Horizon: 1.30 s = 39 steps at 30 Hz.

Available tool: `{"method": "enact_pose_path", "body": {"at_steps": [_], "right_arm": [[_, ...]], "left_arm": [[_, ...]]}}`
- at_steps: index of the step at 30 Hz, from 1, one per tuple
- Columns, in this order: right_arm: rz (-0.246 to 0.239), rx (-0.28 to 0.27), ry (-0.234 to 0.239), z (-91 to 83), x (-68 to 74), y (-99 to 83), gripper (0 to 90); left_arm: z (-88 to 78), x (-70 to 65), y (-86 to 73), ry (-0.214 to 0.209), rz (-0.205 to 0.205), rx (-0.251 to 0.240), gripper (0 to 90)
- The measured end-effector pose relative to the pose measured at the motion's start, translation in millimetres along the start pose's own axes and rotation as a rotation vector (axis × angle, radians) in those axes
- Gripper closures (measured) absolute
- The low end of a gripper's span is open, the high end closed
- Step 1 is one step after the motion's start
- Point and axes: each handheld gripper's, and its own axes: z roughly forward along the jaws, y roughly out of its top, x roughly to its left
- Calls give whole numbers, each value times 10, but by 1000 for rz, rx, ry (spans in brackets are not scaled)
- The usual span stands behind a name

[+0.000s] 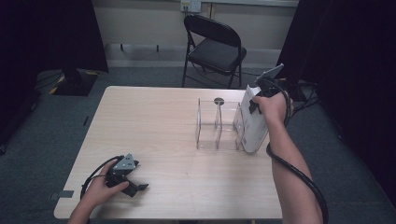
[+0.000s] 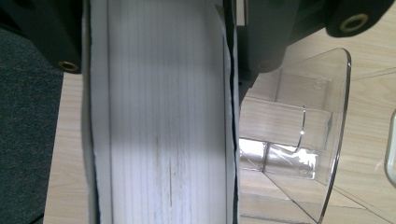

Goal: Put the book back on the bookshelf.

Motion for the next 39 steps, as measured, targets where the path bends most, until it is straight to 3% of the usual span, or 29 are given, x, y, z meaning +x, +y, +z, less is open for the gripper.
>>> {"method": "enact_pose_path", "body": {"at_steps": [22,39], "right_arm": [[7,-10,35,19,-65,-52,480],[0,-8,34,-17,-65,-88,420]], "left_arm": [[-8,-2,-4,3,-1,3,0],[-9,-6,-8,3,-5,1,0]]}}
